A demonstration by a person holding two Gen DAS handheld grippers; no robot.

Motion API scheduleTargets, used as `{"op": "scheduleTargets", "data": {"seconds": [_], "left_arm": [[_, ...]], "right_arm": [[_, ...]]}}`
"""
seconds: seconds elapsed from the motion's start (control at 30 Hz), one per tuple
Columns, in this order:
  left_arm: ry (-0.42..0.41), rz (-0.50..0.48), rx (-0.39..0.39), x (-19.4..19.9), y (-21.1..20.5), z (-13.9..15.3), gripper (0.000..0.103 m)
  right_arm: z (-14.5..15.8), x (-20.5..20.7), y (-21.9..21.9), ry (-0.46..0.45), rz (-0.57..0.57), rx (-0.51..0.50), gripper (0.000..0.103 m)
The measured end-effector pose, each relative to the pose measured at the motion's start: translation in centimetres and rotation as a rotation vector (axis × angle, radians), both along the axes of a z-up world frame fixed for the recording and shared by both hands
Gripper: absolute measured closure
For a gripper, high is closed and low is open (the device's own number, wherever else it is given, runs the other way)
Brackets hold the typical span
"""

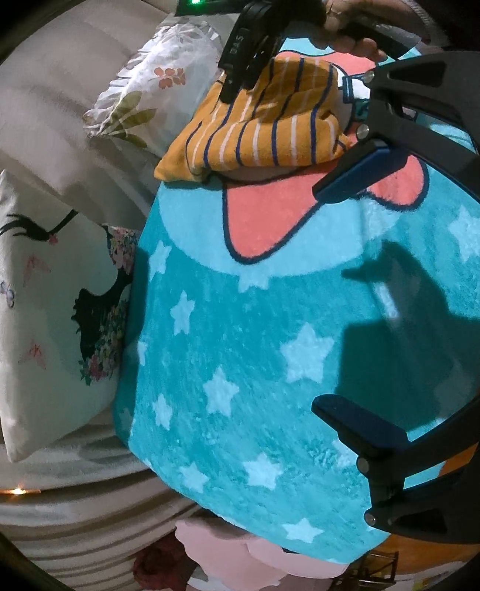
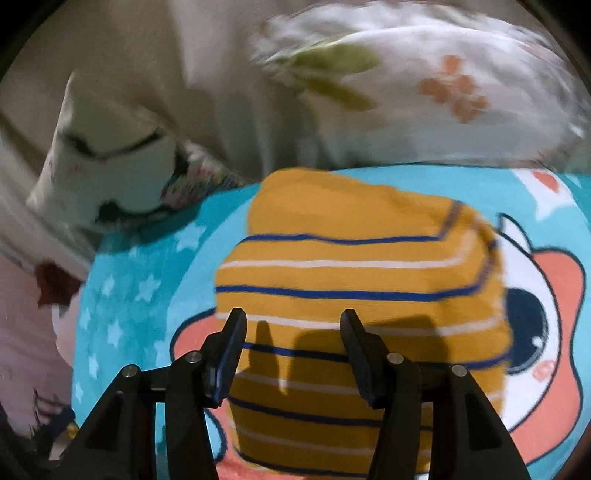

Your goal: Fold small clothes

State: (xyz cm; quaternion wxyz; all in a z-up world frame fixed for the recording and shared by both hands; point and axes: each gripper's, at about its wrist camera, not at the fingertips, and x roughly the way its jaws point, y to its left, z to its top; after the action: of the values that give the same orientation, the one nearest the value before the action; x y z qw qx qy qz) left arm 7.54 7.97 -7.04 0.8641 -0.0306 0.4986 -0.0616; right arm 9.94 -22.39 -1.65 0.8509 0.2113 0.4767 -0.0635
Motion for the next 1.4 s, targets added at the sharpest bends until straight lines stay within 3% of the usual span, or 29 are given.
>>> {"op": "scheduleTargets", "data": {"seconds": [0.1,0.2,0.47,0.6,0.67,0.8,1.0,1.07,1.1,1.13,1.17,1.2,1.23,1.27,1.33,1.4], "left_arm": [[0.009,-0.019,-0.001,0.2,-0.6,-0.3,0.000],[0.015,-0.037,0.003,0.5,-1.1,-0.8,0.000],[0.054,-0.087,-0.023,1.8,-3.3,-3.0,0.000],[0.080,-0.113,-0.055,2.5,-5.4,-3.8,0.000],[0.081,-0.136,-0.096,2.7,-6.2,-4.0,0.000],[0.099,-0.199,-0.214,3.7,-8.4,-5.1,0.000],[0.241,-0.308,-0.393,6.1,-13.4,-9.0,0.000],[0.245,-0.310,-0.445,6.0,-14.8,-9.3,0.000],[0.239,-0.311,-0.460,5.9,-15.7,-9.3,0.004],[0.244,-0.311,-0.469,5.8,-16.3,-9.3,0.014],[0.256,-0.291,-0.440,5.7,-16.9,-9.4,0.031],[0.254,-0.280,-0.411,5.7,-17.2,-9.4,0.038],[0.244,-0.271,-0.402,5.3,-17.3,-8.9,0.045],[0.239,-0.266,-0.403,4.8,-17.2,-8.3,0.059],[0.244,-0.255,-0.406,3.5,-16.6,-6.8,0.062],[0.252,-0.237,-0.401,2.3,-15.9,-6.0,0.059]], "right_arm": [[-1.0,-1.2,-2.4,0.025,-0.079,-0.003,0.044],[-2.9,-1.7,-4.2,0.073,-0.087,0.039,0.045],[-0.4,-7.1,-5.0,0.020,-0.151,0.014,0.044],[-3.7,-8.6,-6.5,0.130,-0.181,-0.007,0.041],[-5.1,-8.8,-7.3,0.154,-0.181,0.032,0.038],[-4.4,-9.3,-8.6,0.095,-0.164,0.121,0.036],[-6.2,-8.0,-9.9,0.090,-0.082,0.287,0.029],[-7.1,-7.3,-10.4,0.070,-0.065,0.333,0.025],[-7.4,-7.0,-10.6,0.062,-0.065,0.348,0.023],[-7.8,-6.7,-10.9,0.051,-0.066,0.375,0.023],[-8.0,-6.7,-10.8,0.028,-0.069,0.397,0.023],[-8.3,-6.4,-11.0,0.005,-0.075,0.427,0.026],[-8.4,-6.3,-11.1,0.000,-0.078,0.458,0.034],[-8.7,-6.0,-11.2,0.003,-0.073,0.513,0.053],[-9.6,-6.1,-11.6,0.019,-0.074,0.663,0.063],[-8.9,-6.8,-11.5,0.016,-0.044,0.715,0.069]]}}
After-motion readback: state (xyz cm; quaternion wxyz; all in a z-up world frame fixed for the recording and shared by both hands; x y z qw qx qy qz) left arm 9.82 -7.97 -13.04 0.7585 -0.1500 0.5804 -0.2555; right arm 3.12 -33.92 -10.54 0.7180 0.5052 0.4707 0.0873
